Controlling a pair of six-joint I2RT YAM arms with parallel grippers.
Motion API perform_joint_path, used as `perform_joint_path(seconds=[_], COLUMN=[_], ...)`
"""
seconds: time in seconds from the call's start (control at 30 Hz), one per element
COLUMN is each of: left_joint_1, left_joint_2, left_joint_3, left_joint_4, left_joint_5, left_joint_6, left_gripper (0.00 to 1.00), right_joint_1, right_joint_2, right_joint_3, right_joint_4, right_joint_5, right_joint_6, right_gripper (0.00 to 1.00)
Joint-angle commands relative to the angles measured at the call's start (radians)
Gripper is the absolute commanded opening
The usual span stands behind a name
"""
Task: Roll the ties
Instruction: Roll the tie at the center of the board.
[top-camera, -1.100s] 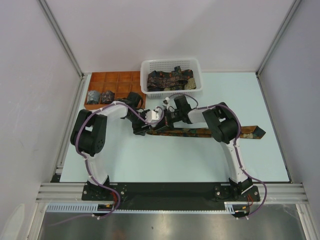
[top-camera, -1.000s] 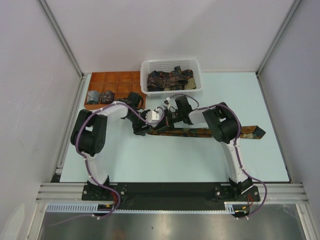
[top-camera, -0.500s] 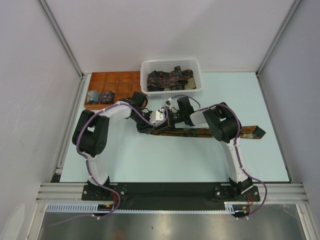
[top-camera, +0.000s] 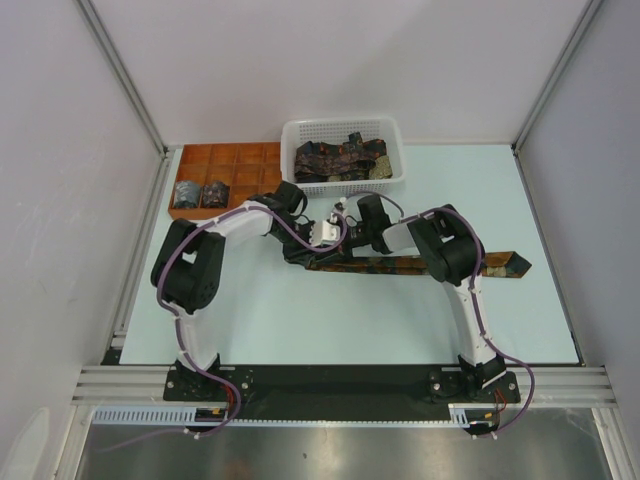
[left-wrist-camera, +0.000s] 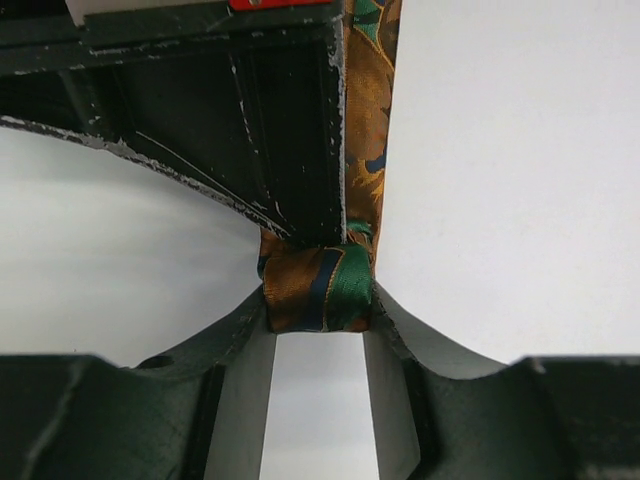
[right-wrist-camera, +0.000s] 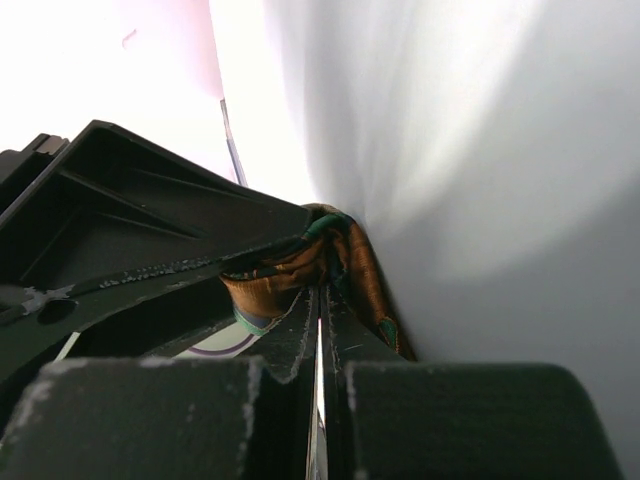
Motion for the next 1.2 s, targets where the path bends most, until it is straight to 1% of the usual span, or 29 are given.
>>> perform_joint_path(seconds=[0.0, 0.2, 0.27, 0.3, 0.4, 0.43, 0.5, 0.53, 0.57, 0.63, 0.7, 0.73, 0.8, 0.83, 0.93, 1.03, 1.17], left_joint_1=[-0.044, -0.054, -0.054, -0.053, -0.054, -0.059, -0.062, -0.065, -0.065, -0.065, -0.064, -0.065, -0.064, -0.065, -0.065, -0.064, -0.064], left_joint_2=[0.032, 0.042, 0.046, 0.047, 0.061, 0.062, 0.055, 0.05, 0.046, 0.038, 0.035, 0.029, 0.026, 0.024, 0.029, 0.033, 0.036], left_joint_3=[0.034, 0.027, 0.027, 0.027, 0.029, 0.024, 0.012, -0.002, -0.008, -0.026, -0.037, -0.046, -0.052, -0.052, -0.046, -0.039, -0.034], left_joint_4=[0.009, 0.009, 0.007, 0.007, 0.009, 0.009, 0.009, 0.009, 0.01, 0.01, 0.004, 0.001, -0.005, -0.011, -0.021, -0.028, -0.034], left_joint_5=[0.067, 0.064, 0.062, 0.059, 0.041, 0.02, -0.005, -0.034, -0.046, -0.077, -0.112, -0.12, -0.138, -0.14, -0.146, -0.149, -0.14], left_joint_6=[-0.026, -0.039, -0.046, -0.046, -0.045, -0.042, -0.028, -0.01, -0.002, 0.021, 0.03, 0.041, 0.046, 0.049, 0.043, 0.039, 0.039], left_gripper=[0.45, 0.47, 0.49, 0.49, 0.43, 0.39, 0.35, 0.33, 0.31, 0.29, 0.28, 0.27, 0.26, 0.26, 0.26, 0.26, 0.26], right_joint_1=[-0.005, -0.003, -0.003, -0.003, -0.003, -0.003, -0.006, -0.005, -0.008, -0.014, -0.026, -0.031, -0.045, -0.048, -0.048, -0.031, -0.012], right_joint_2=[-0.043, -0.037, -0.037, -0.034, -0.035, -0.038, -0.05, -0.07, -0.081, -0.119, -0.138, -0.146, -0.173, -0.181, -0.189, -0.179, -0.152], right_joint_3=[-0.034, -0.057, -0.062, -0.062, -0.054, -0.051, -0.04, -0.036, -0.033, -0.023, -0.005, 0.0, 0.004, 0.001, 0.006, 0.006, 0.014], right_joint_4=[0.033, 0.078, 0.087, 0.095, 0.104, 0.101, 0.089, 0.063, 0.049, -0.015, -0.075, -0.142, -0.192, -0.218, -0.228, -0.174, -0.152], right_joint_5=[0.041, 0.063, 0.069, 0.069, 0.064, 0.057, 0.05, 0.043, 0.041, 0.037, 0.032, 0.024, 0.023, 0.026, 0.024, 0.027, 0.035], right_joint_6=[-0.004, 0.013, 0.019, 0.022, 0.029, 0.03, 0.025, 0.021, 0.01, -0.013, -0.06, -0.079, -0.131, -0.142, -0.14, -0.093, -0.07], right_gripper=[0.0, 0.0, 0.0, 0.0, 0.0, 0.04, 0.11, 0.18, 0.22, 0.26, 0.29, 0.3, 0.32, 0.35, 0.4, 0.41, 0.41])
